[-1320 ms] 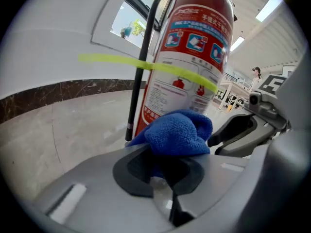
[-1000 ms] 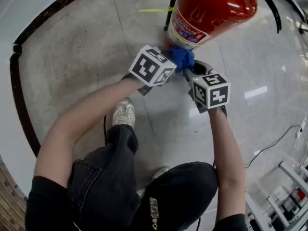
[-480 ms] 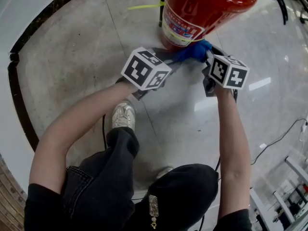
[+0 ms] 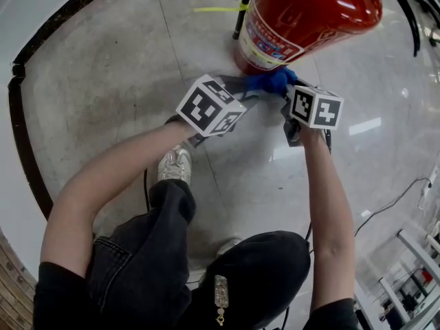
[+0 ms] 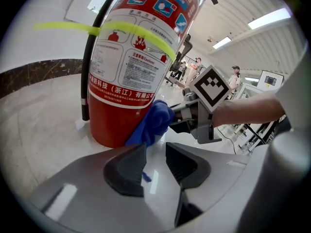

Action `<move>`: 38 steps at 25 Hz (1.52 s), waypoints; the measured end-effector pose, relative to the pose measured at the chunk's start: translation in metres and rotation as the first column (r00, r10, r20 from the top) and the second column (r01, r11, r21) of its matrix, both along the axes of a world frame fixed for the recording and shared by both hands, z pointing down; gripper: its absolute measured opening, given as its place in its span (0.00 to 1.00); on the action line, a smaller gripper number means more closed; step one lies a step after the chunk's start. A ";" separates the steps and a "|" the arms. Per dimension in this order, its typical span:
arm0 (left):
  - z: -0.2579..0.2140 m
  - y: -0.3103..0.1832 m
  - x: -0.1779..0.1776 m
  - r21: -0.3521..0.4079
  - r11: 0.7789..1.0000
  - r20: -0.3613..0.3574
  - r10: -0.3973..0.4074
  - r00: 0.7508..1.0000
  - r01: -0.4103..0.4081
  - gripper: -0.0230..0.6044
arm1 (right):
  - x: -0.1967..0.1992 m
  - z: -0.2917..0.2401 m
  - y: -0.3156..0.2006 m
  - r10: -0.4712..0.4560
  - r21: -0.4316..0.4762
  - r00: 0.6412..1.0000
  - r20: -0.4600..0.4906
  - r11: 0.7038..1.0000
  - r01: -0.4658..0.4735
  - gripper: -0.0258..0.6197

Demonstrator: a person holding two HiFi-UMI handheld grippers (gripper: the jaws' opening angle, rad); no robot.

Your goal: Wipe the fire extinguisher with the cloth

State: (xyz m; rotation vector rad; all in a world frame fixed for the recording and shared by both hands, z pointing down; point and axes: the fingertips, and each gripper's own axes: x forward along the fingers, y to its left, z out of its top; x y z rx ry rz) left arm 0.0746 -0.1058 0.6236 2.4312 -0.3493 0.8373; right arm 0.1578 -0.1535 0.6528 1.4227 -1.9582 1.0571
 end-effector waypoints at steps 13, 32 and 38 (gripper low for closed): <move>0.016 -0.033 -0.011 0.041 0.997 0.019 -0.071 0.997 0.070 0.32 | -0.075 -0.028 0.011 -0.315 0.045 0.942 0.111 0.949 0.312 0.08; 0.027 -0.120 -0.058 0.095 0.955 0.011 -0.284 0.959 0.281 0.10 | -0.066 -0.049 0.037 -0.328 0.104 0.936 0.130 0.943 0.316 0.20; 0.025 -0.162 -0.053 0.192 0.945 0.058 -0.280 0.958 0.264 0.10 | -0.060 -0.074 0.033 -0.299 0.159 0.944 0.137 0.948 0.277 0.14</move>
